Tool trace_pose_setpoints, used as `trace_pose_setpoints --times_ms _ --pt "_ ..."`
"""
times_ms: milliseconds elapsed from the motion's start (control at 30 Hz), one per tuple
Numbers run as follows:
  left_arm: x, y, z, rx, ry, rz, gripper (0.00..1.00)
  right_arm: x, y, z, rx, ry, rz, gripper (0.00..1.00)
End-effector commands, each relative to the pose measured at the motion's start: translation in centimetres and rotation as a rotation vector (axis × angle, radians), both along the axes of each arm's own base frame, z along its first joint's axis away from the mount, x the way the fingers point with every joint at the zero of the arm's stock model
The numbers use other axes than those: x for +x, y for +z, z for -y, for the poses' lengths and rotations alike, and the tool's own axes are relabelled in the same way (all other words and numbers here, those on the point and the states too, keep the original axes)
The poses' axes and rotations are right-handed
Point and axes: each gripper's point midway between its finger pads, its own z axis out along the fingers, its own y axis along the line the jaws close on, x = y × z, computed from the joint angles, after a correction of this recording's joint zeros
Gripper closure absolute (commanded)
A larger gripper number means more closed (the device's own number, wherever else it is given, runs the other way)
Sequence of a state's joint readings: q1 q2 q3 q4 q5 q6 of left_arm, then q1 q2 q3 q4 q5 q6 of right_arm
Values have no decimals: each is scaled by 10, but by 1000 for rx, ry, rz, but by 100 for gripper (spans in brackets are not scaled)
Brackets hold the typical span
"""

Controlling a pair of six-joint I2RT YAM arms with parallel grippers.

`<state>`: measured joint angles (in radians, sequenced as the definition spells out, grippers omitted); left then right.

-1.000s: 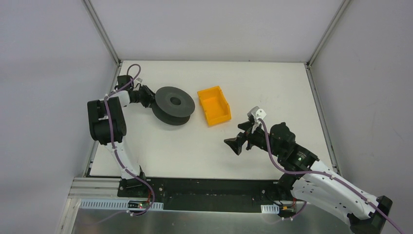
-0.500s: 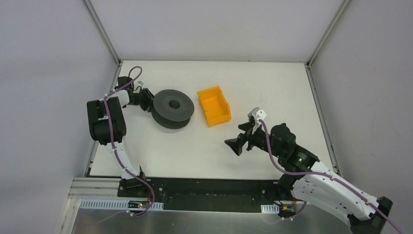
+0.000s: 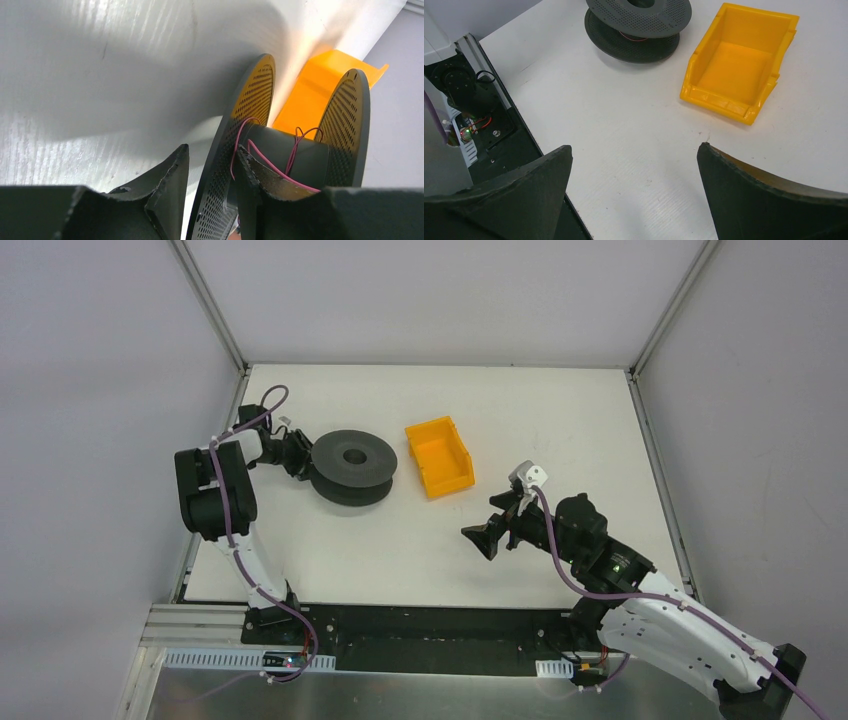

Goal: Wrap the cables

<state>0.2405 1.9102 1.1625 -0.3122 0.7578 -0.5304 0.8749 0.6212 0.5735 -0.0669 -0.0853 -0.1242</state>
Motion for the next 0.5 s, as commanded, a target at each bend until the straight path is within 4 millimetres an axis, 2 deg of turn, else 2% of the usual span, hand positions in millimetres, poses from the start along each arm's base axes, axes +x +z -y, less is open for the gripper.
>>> trace_pose_setpoints --times_ms 0,467 --pt "-16 11 -3 1 0 -1 64 3 5 0 7 -5 24 1" --pt "-27 26 -7 -31 5 50 63 0 5 0 17 7 24 1"
